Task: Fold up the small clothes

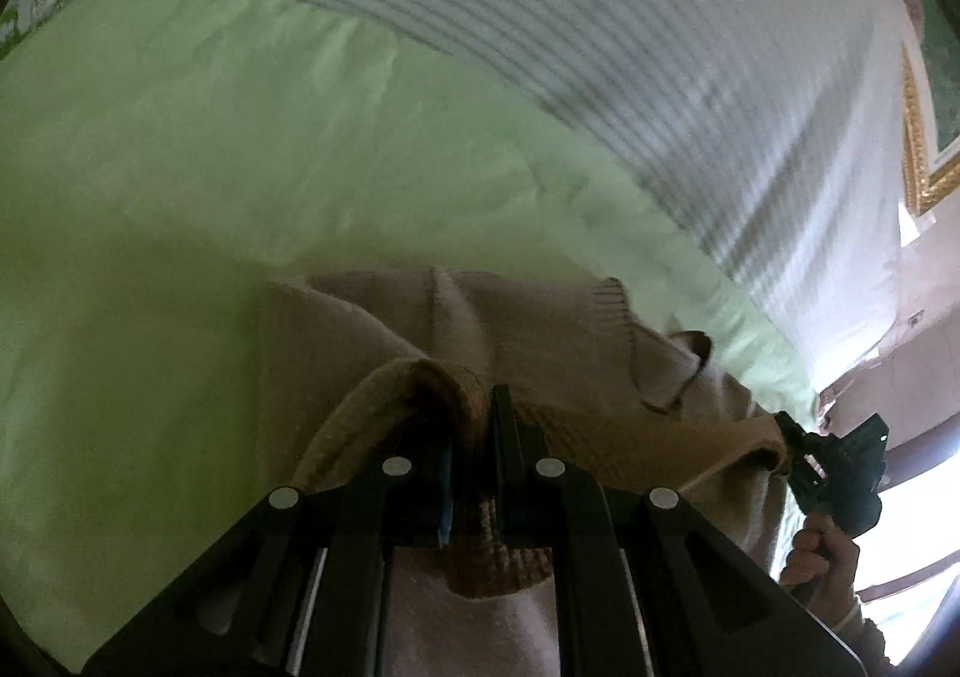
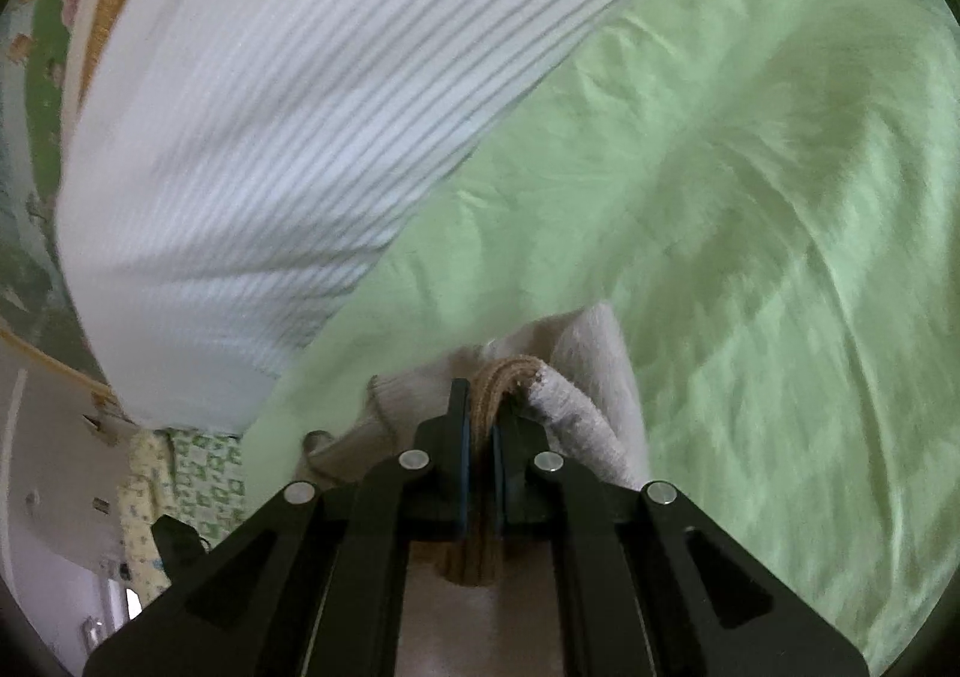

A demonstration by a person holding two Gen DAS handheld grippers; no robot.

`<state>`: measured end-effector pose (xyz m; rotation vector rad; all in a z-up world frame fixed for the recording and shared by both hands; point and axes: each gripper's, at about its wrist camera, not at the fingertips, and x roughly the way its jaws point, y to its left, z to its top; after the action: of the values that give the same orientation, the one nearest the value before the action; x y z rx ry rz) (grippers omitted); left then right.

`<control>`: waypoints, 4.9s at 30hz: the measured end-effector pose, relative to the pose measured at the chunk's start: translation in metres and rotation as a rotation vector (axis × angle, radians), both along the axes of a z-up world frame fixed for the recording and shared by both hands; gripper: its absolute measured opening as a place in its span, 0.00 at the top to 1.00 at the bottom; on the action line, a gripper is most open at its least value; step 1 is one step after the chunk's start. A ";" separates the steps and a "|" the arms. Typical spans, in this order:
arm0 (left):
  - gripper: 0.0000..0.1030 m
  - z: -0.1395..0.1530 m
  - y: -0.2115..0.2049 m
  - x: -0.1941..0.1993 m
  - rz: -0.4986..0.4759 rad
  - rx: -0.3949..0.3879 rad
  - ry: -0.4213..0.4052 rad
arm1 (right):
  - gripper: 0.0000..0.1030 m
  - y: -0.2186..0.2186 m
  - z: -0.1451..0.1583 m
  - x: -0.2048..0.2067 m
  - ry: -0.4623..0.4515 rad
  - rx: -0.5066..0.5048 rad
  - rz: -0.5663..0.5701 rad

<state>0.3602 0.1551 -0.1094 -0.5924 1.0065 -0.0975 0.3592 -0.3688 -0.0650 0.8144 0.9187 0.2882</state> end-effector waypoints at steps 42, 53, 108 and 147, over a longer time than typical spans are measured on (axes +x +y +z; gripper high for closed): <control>0.69 -0.005 -0.099 -0.003 -0.301 0.302 0.007 | 0.74 0.136 -0.018 -0.012 -0.050 -0.452 0.503; 0.83 0.009 0.006 -0.014 -0.056 0.271 0.005 | 0.77 0.050 0.002 0.013 -0.057 -0.506 0.104; 0.22 -0.034 -0.026 -0.212 0.246 -0.062 0.283 | 0.74 0.238 -0.024 0.014 -0.053 -0.415 0.490; 0.91 0.096 -0.283 -0.108 -0.394 0.205 -0.315 | 0.58 0.009 0.027 -0.136 -0.046 -0.134 0.027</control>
<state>0.2524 -0.1275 -0.0134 -0.1767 0.8020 -0.4185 0.2234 -0.3602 -0.0378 0.6703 0.8962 0.2653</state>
